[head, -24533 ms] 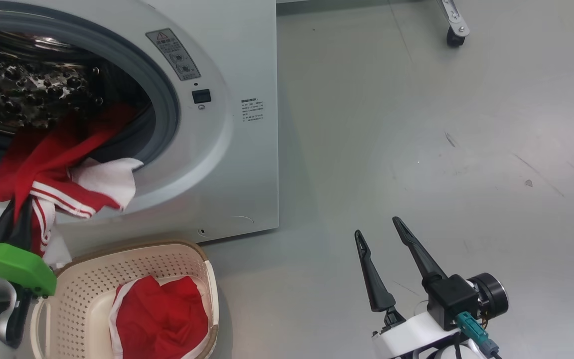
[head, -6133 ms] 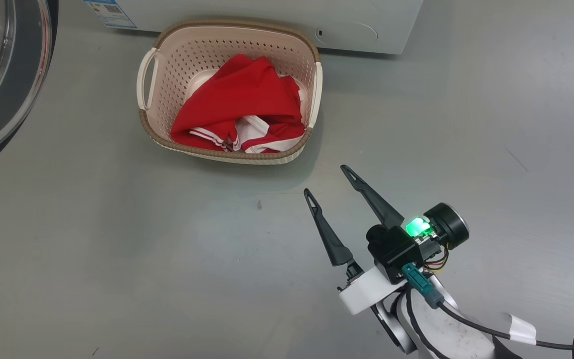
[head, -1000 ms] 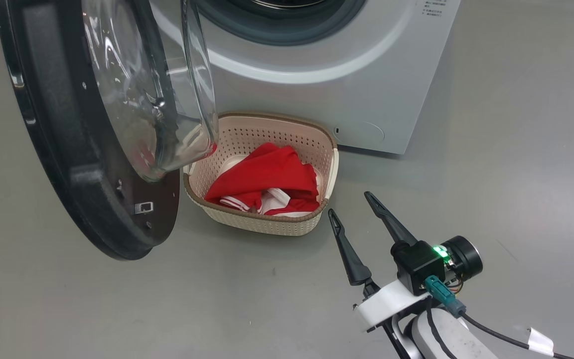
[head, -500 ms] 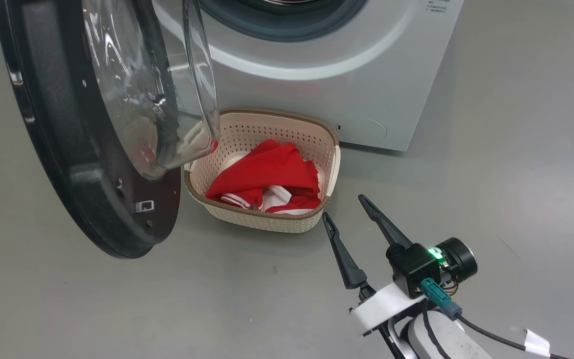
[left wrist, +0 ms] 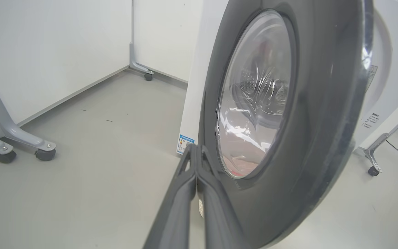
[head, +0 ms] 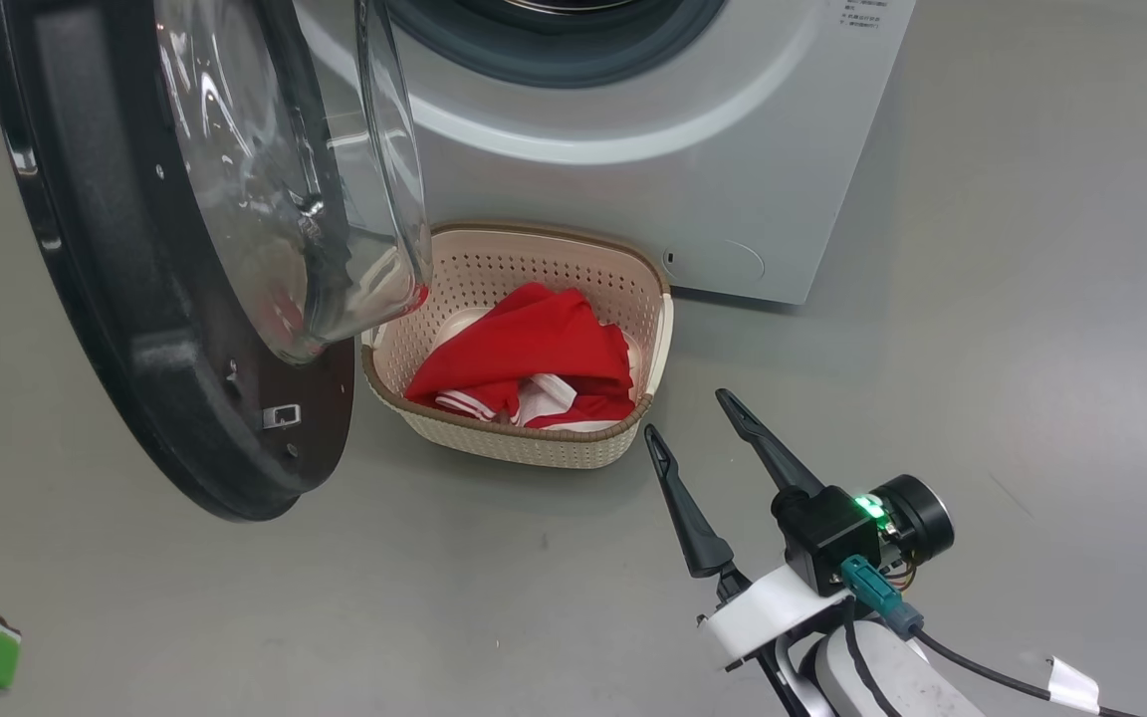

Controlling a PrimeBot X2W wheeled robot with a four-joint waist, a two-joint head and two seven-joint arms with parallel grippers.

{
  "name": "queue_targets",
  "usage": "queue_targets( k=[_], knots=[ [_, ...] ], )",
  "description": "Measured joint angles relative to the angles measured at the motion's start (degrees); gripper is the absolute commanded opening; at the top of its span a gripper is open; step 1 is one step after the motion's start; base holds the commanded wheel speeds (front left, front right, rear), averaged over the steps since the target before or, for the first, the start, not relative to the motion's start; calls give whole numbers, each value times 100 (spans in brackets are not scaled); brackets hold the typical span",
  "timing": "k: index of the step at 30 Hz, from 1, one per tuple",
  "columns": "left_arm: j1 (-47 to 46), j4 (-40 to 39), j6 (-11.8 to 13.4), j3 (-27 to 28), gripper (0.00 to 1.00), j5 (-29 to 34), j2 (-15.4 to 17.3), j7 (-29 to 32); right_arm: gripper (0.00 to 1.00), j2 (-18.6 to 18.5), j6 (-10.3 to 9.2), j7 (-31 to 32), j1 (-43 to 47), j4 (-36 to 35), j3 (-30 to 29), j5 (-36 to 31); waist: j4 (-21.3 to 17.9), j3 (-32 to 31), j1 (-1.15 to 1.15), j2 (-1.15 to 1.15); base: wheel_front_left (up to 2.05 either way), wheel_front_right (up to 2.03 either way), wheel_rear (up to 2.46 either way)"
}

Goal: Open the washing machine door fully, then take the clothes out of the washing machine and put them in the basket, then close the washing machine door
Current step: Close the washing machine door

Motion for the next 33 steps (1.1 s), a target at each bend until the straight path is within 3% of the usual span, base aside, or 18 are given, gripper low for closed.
queue_targets(
  k=[1, 2, 3, 6, 17, 33],
  knots=[
    [39, 33, 0, -88, 36, 98, 48, -177, 100, 0, 0, 0, 0, 0, 1, 0, -2, -4, 0, 0, 0, 0, 0],
    [73, 56, -1, -142, 82, 185, 94, -341, 100, 0, 0, 0, 0, 0, 1, 0, -4, -8, 0, 0, 0, 0, 0],
    [92, 102, -1, -174, 100, 221, 135, -500, 100, 0, 0, 0, 0, 0, 1, 0, -6, -11, 0, 0, 0, 0, 0],
    [192, 341, -2, -319, 100, 570, 324, -951, 100, 0, 0, 0, 1, 1, 0, 2, -11, -23, 0, 0, 0, 0, 0],
    [229, 1032, -2, -749, 100, 794, 379, -2199, 100, 0, 0, 0, 1, 8, 3, 36, -23, -90, 0, 0, 0, 0, 0],
    [196, 1518, -3, -1162, 100, 824, 489, -2237, 100, 1, 0, 0, 51, 9, 10, 44, -37, -179, 0, 0, 0, 0, 0]
  ],
)
